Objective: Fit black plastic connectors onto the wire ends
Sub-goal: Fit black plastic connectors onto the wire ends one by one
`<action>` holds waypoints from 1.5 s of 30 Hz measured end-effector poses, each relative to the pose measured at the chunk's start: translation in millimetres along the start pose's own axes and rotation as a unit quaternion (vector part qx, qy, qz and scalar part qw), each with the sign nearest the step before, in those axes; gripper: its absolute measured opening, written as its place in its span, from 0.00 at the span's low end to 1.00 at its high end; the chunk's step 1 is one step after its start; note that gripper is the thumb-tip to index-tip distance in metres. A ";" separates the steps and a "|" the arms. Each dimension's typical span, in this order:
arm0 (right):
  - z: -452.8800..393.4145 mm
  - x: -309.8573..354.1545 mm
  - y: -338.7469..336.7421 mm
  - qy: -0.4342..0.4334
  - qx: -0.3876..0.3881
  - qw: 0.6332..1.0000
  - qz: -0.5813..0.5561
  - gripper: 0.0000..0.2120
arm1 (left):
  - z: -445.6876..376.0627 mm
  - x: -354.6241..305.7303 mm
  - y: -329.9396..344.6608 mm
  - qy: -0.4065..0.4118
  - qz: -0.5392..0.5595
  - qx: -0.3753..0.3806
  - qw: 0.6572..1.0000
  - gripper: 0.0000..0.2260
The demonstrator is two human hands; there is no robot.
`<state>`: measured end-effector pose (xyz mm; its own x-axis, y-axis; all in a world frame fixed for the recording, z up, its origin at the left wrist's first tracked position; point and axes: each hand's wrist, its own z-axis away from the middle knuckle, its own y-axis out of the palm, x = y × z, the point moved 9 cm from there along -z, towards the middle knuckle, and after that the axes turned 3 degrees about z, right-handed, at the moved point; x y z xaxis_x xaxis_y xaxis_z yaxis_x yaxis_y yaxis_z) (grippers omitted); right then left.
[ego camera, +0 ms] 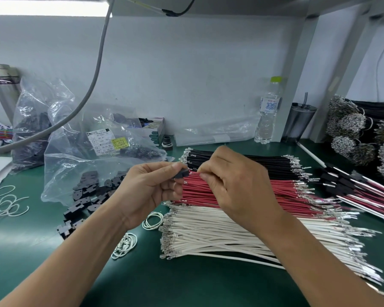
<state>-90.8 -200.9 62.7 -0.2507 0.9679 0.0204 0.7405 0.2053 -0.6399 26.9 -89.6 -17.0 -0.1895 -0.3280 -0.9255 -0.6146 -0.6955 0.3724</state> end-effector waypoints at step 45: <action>36.8 -16.9 44.5 0.193 0.223 0.937 -0.189 0.06 | 2.1 -19.0 -18.9 0.107 -0.217 -0.090 0.966 0.10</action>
<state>-76.5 -213.5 5.6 -0.1341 0.8368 0.5309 0.2896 0.5454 -0.7866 40.5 -68.8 -6.6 0.2309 -0.0917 -0.9686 -0.4537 -0.8908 -0.0238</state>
